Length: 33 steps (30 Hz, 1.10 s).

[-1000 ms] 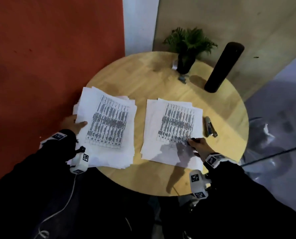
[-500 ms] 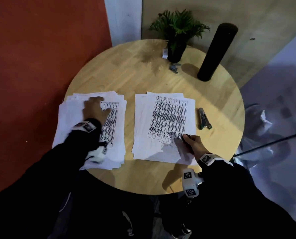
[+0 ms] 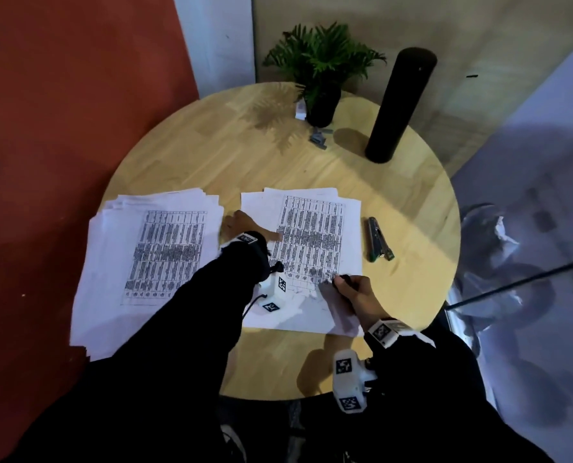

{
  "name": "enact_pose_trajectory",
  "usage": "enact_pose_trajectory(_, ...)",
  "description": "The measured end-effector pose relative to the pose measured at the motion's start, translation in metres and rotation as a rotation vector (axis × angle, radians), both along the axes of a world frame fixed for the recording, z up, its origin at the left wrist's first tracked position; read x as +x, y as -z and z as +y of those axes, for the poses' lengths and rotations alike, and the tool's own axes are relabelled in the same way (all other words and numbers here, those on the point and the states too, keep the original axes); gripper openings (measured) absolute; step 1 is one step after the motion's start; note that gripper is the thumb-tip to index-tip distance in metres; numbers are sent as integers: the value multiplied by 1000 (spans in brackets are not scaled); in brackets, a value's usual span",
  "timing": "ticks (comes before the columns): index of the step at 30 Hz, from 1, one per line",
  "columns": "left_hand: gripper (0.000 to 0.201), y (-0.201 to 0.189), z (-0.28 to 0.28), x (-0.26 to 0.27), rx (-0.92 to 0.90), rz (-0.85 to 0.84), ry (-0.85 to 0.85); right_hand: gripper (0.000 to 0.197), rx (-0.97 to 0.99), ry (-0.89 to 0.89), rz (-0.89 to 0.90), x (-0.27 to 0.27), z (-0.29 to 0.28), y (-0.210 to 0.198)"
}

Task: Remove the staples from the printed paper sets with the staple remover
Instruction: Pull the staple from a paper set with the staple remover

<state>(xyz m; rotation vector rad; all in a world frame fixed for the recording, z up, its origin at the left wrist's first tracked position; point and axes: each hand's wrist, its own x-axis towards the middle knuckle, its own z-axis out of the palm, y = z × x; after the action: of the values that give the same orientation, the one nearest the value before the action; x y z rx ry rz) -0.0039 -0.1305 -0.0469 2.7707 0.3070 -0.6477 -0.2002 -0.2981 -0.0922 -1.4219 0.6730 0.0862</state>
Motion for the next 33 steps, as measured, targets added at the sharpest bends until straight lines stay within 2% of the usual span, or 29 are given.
enact_pose_trajectory(2, 128, -3, 0, 5, 11, 7, 19, 30, 5, 8, -16, 0, 1, 3)
enact_pose_trajectory(4, 122, 0, -2, 12, -51, 28, 37, 27, 17, 25, -22, 0, 2, 7)
enact_pose_trajectory(8, 91, -4, -8, 17, -220, 75, 29, 29, 37, 39, 1, -2, 1, 18)
enact_pose_trajectory(9, 93, -4, -10, 17, -216, 68, 34, 30, 40, 43, 8, -2, 0, 19)
enact_pose_trajectory(12, 118, -5, -16, 17, -159, -15, 13, 31, 56, 45, 1, -2, 0, 20)
enact_pose_trajectory(15, 117, -4, -15, 22, -168, 41, 69, 31, 55, 40, 10, -2, 0, 22)
enact_pose_trajectory(19, 92, -13, -12, 29, -341, 141, -13, 32, 76, 34, 4, -2, -1, 25)
enact_pose_trajectory(22, 65, -17, -12, 33, -285, 195, 4, 32, 89, 30, 11, -3, -1, 25)
enact_pose_trajectory(23, 63, -17, -12, 34, -272, 186, -12, 31, 93, 32, 13, -3, -1, 25)
enact_pose_trajectory(30, 109, -21, -8, 31, -299, 100, -86, 46, 112, 31, 16, -2, 0, 21)
enact_pose_trajectory(31, 110, -19, -8, 30, -299, 108, -85, 45, 115, 28, 5, -2, 0, 20)
enact_pose_trajectory(33, 93, -18, -11, 25, -312, 134, -56, 45, 123, 37, -2, -2, -1, 20)
